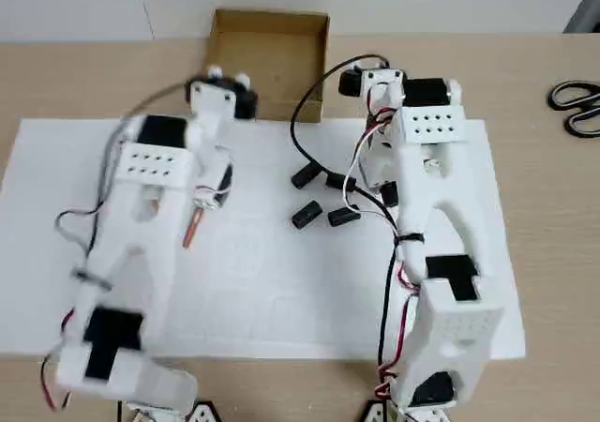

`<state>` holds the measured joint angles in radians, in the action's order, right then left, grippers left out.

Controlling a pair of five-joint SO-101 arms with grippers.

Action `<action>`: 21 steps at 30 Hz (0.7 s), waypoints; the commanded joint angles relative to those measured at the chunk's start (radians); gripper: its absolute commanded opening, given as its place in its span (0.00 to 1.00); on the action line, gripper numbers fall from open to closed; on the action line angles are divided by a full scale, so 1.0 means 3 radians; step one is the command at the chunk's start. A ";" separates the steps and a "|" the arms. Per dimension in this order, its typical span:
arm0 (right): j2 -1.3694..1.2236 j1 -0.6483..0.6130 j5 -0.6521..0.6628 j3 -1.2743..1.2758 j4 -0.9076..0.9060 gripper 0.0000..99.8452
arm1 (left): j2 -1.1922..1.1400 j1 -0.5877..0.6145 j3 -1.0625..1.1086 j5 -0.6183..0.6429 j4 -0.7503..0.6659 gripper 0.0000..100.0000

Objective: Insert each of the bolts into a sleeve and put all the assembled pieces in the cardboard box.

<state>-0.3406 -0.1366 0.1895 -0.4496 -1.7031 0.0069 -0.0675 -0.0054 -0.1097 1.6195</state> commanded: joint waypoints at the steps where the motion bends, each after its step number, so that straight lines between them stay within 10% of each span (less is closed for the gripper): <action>1: 0.0760 -0.0003 0.0031 -0.0036 -0.0074 0.00 | 0.0680 0.0000 -0.0238 0.0000 0.0338 0.01; 11: 0.3010 -0.0008 0.0020 0.0251 -0.0049 0.00 | 0.2138 -0.0015 0.0074 0.0066 0.0276 0.01; 21: 0.4324 -0.0008 0.0000 0.2123 0.0432 0.00 | 0.3324 -0.0020 0.1118 0.1084 -0.1202 0.01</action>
<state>0.8961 -0.1396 0.1895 -0.0092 -1.6525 0.9321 -0.0675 0.2248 0.1649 1.3940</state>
